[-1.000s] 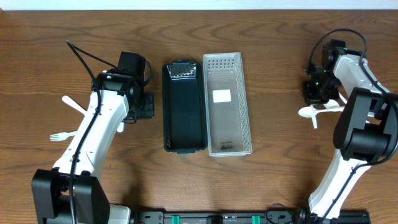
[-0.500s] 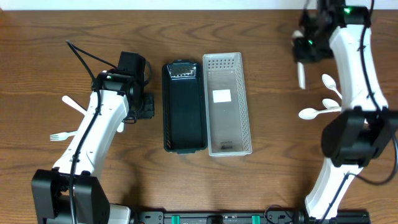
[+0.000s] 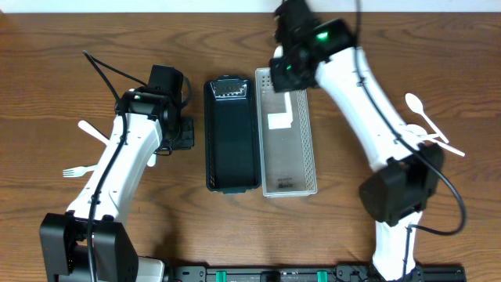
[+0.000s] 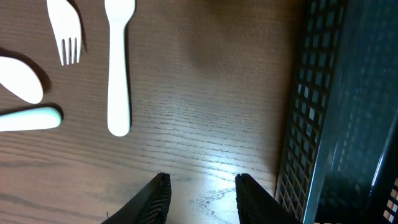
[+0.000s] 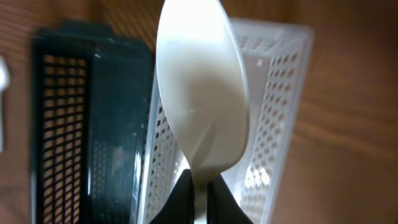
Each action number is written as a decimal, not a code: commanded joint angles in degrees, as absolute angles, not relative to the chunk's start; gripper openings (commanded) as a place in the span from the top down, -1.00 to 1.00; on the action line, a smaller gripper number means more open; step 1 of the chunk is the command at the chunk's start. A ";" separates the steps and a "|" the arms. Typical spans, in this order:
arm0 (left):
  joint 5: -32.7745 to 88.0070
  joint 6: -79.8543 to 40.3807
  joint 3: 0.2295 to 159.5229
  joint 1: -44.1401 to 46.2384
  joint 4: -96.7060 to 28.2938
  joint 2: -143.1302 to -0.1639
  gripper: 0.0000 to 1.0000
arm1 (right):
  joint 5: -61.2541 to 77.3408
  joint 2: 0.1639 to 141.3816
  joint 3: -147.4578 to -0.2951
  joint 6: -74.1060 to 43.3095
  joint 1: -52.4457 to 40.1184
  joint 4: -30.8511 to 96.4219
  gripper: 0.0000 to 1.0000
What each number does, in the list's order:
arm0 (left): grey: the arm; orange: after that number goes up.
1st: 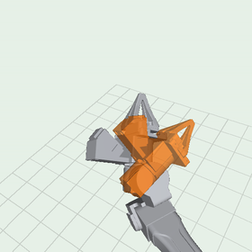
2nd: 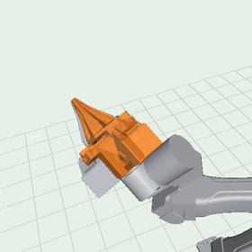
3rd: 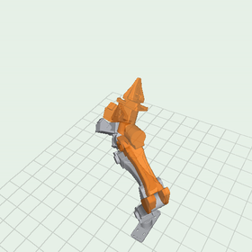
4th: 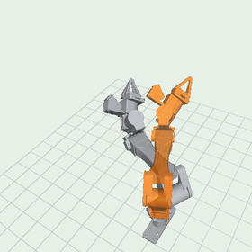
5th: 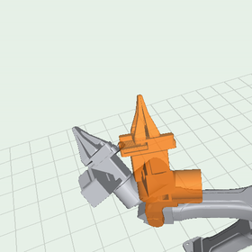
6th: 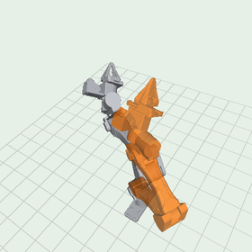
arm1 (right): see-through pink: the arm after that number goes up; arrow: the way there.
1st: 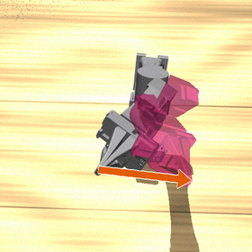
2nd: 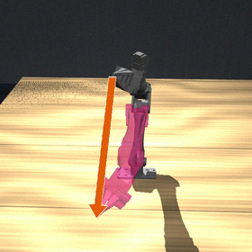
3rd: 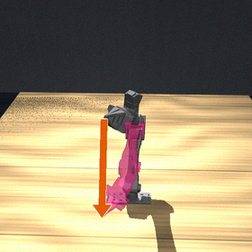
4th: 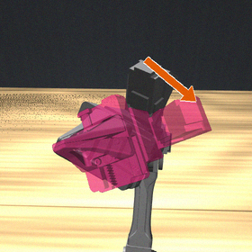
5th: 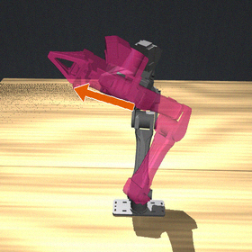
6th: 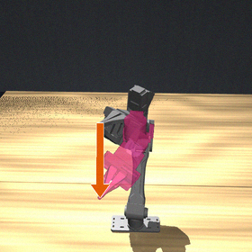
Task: Pack container
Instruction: 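Lower the spoon into the clear basket and open the right gripper, then return the right gripper to the spoons and grasp another spoon, then place the second spoon into the clear basket and release, then grasp a third white spoon with the right gripper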
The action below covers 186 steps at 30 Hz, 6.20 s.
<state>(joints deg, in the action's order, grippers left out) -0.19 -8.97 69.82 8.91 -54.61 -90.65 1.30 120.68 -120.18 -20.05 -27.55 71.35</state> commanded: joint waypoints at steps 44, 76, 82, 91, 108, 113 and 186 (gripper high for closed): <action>-0.49 -8.67 69.73 9.08 -54.72 -91.09 0.06 | -4.05 121.75 -130.87 1.93 9.23 94.17 -0.68; -0.47 -8.67 69.73 9.08 -55.79 -91.09 0.06 | -2.96 121.75 -83.61 -45.60 11.99 56.10 -0.70; -0.47 -8.67 69.73 9.08 -55.79 -91.09 0.06 | -2.96 121.75 -81.28 -45.60 11.99 54.78 -0.17; -0.47 -8.67 69.73 9.08 -55.81 -91.09 0.06 | -2.96 121.75 -81.14 -43.33 11.99 55.13 0.53; -0.47 -8.67 69.73 9.08 -55.79 -91.09 0.06 | -3.66 112.09 -84.14 -37.12 10.46 55.86 0.97; -0.47 -8.67 69.73 9.08 -55.79 -91.09 0.05 | -3.16 102.15 -89.36 -31.33 6.81 55.48 0.97; -0.47 -8.67 69.73 9.08 -56.80 -91.09 0.06 | -1.04 102.35 -88.03 43.24 21.76 65.65 -0.77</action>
